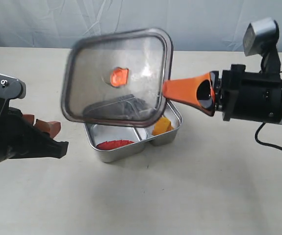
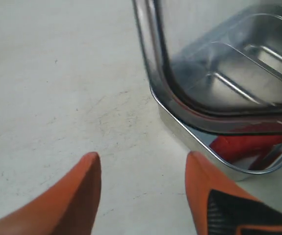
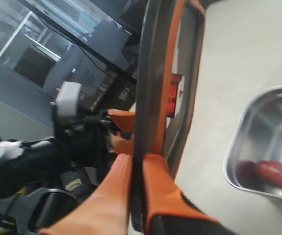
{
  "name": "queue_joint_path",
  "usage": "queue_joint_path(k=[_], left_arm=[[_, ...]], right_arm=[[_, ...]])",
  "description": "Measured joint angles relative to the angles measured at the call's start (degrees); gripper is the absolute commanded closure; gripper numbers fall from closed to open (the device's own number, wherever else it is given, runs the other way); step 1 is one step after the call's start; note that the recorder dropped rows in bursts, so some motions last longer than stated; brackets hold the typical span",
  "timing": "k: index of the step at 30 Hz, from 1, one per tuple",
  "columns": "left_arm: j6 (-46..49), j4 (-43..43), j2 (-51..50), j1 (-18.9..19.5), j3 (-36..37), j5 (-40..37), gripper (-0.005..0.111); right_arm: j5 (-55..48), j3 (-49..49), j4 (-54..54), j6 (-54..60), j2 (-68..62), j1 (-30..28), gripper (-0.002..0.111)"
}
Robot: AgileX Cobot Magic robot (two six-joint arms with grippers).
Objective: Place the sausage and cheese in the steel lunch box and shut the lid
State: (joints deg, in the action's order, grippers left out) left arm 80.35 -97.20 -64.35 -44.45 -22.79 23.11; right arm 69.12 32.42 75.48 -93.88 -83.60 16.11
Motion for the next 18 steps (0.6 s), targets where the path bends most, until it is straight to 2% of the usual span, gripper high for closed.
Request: queue_joint_path(k=[7, 18], left_arm=[[0.0, 0.1, 0.0, 0.0, 0.0, 0.2, 0.056], [0.0, 0.1, 0.0, 0.0, 0.0, 0.5, 0.056]], right_arm=[[-0.5, 1.6, 12.1, -1.3, -3.3, -9.9, 0.109], [0.1, 8.1, 14.7, -6.9, -4.0, -11.2, 0.109]])
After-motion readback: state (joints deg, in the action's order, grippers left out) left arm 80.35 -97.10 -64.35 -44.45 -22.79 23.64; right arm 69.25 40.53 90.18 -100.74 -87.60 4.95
